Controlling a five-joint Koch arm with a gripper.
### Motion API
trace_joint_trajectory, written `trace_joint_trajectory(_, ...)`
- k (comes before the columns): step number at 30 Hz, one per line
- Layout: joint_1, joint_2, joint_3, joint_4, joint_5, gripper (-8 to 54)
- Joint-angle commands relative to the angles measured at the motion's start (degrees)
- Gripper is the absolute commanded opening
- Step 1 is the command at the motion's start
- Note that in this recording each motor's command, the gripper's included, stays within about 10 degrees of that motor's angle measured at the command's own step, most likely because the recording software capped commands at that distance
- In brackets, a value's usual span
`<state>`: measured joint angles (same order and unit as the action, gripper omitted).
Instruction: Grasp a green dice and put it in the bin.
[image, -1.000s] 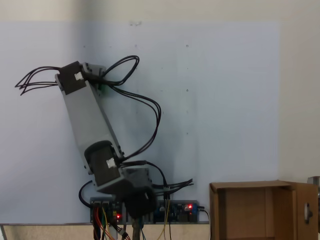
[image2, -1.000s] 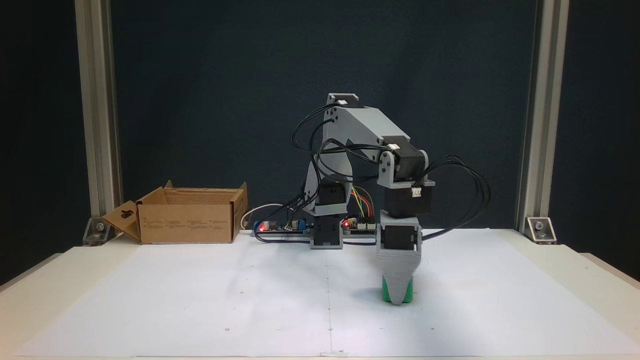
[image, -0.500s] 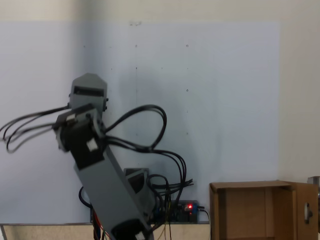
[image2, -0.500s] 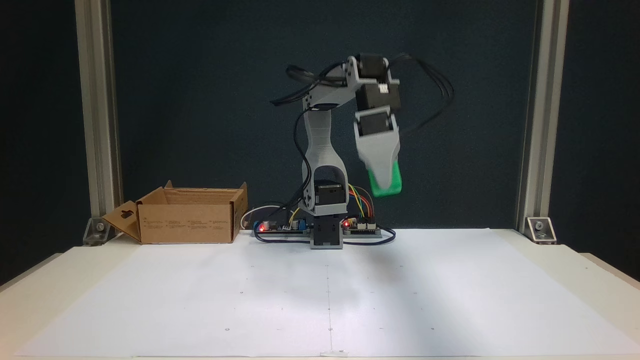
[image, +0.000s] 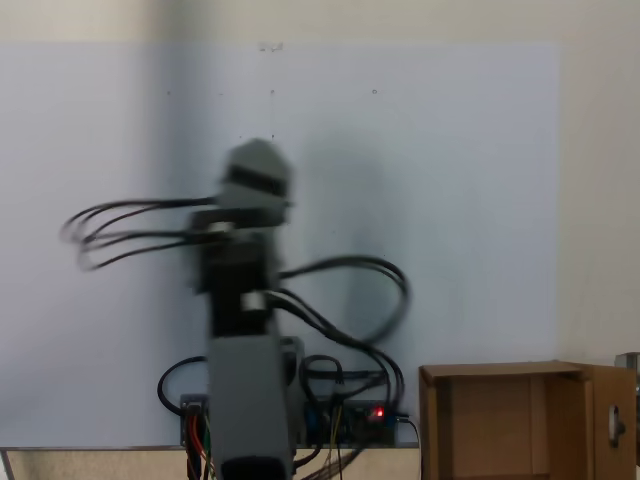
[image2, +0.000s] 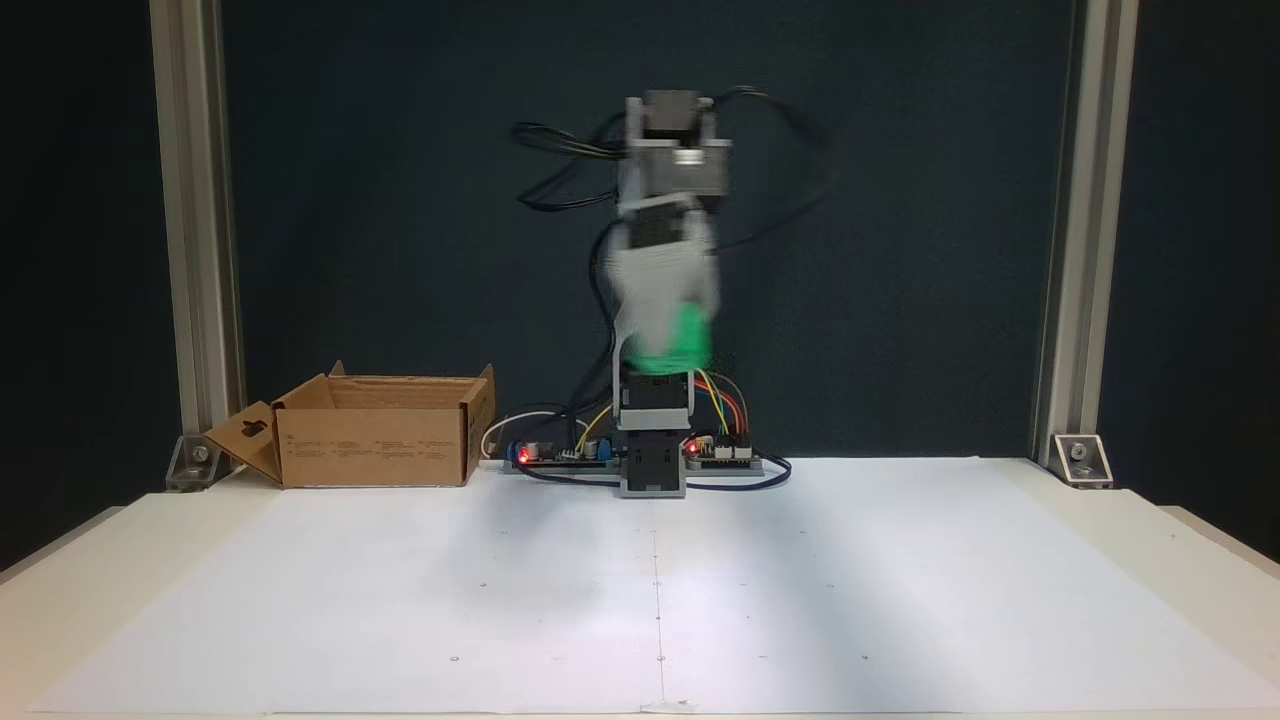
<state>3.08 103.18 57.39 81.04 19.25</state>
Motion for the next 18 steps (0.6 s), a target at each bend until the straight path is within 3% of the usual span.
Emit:
trace_joint_trajectory(1, 9.14, 1.58, -4.13, -0.18, -9.47, 11.8)
trace_joint_trajectory(18, 74.27, -6.24, -10.99, -0.88, -31.9, 11.8)
